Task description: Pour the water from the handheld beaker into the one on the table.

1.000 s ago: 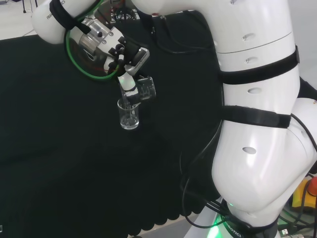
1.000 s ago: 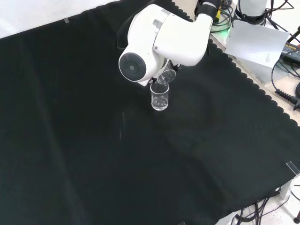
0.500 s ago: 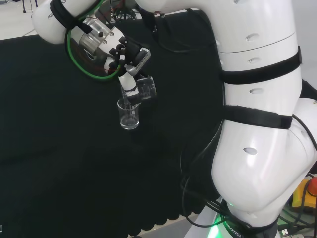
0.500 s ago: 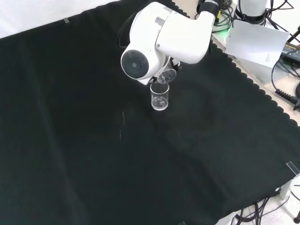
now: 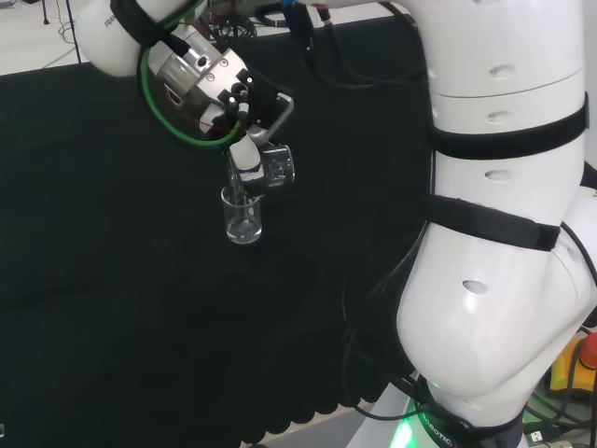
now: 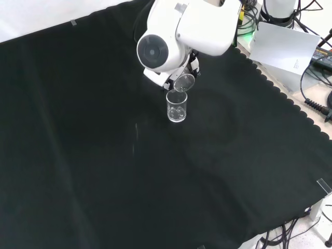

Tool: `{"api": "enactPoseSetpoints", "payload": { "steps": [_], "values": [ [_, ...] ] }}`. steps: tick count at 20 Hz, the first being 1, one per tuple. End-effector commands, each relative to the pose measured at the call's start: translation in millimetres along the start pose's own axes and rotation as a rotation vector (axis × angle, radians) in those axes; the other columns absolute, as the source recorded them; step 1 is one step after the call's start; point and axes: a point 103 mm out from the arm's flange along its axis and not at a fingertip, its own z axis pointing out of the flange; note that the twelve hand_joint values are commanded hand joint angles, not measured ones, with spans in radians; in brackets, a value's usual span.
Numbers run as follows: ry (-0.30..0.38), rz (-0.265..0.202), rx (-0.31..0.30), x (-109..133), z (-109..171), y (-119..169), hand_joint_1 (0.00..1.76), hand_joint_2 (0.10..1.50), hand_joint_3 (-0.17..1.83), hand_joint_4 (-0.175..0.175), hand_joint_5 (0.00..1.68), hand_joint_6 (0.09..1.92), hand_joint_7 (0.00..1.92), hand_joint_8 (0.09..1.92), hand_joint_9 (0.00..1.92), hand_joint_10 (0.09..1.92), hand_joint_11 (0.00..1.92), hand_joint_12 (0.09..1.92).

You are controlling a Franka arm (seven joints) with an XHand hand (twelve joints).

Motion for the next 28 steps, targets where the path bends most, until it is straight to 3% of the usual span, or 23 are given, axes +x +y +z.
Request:
{"api": "enactPoseSetpoints", "payload": {
  "steps": [1,5,13,21,28],
  "values": [
    [0.1,-0.047,-0.122,-10.6,10.8,-1.5,1.32,0.64,0.65,-0.175,1.29,0.61,1.35,0.58,1.74,0.17,1.38,0.65],
    [0.158,-0.071,-0.178,-19.4,19.1,-1.0,1.32,0.64,0.65,-0.175,1.29,0.61,1.35,0.58,1.74,0.17,1.38,0.65],
    [0.329,-0.105,-0.383,-45.3,41.1,1.2,1.32,0.65,0.64,-0.175,1.29,0.61,1.34,0.58,1.72,0.18,1.37,0.64],
    [0.468,-0.15,-0.49,-65.8,53.0,9.8,1.32,0.66,0.63,-0.175,1.28,0.61,1.34,0.58,1.71,0.18,1.37,0.64],
    [0.568,-0.233,-0.541,-79.6,64.2,24.7,1.32,0.66,0.61,-0.175,1.28,0.61,1.34,0.58,1.7,0.18,1.36,0.63]
  ]
}}
